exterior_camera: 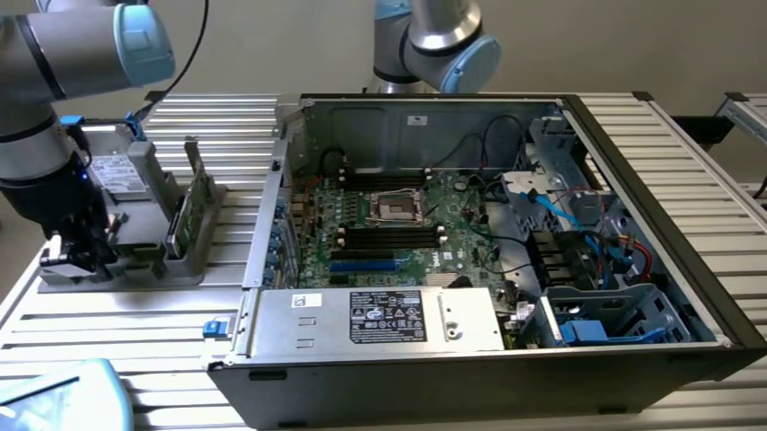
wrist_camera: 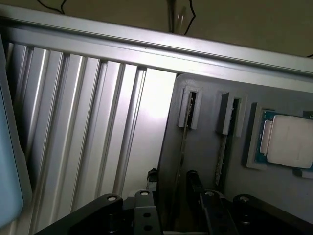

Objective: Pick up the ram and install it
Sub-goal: 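Pick up the ram and move it above insertion slot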

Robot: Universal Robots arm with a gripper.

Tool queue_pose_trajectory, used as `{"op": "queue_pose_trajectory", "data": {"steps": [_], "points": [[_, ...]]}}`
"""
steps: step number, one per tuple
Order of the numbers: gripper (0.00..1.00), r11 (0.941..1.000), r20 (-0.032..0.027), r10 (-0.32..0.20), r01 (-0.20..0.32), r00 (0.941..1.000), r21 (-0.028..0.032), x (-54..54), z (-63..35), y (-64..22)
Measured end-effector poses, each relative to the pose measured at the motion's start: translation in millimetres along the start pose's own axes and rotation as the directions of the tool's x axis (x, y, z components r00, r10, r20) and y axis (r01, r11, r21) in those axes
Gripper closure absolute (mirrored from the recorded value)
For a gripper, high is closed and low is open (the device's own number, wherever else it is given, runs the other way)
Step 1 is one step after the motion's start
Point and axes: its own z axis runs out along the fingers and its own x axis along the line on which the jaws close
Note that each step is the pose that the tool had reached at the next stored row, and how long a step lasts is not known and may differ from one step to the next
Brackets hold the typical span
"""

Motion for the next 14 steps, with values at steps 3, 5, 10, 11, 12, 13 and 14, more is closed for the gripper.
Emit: {"op": "queue_pose_trajectory", "data": {"steps": [3, 5, 10, 11, 12, 13, 14], "points": [[0.63, 1.0, 0.0, 0.0, 0.0, 1.0, 0.0001, -0.4, 5.5, -0.3], [0.63, 1.0, 0.0, 0.0, 0.0, 1.0, 0.0002, -0.6, 8.7, -0.5], [0.63, 1.0, 0.0001, 0.0, 0.0, 1.0, 0.0, -0.6, 9.3, -0.5], [0.63, 1.0, 0.0001, 0.0, 0.0, 1.0, 0.0001, -0.6, 9.3, -0.6], [0.63, 1.0, 0.0011, 0.0, 0.0, 1.0, 0.0004, -0.7, 9.4, -0.6], [0.63, 1.0, 0.0035, 0.0, 0.0, 1.0, 0.0008, -0.7, 9.4, -0.6], [0.63, 1.0, 0.0075, 0.0, 0.0, 1.0, 0.0016, -0.8, 9.4, -0.6]]}}
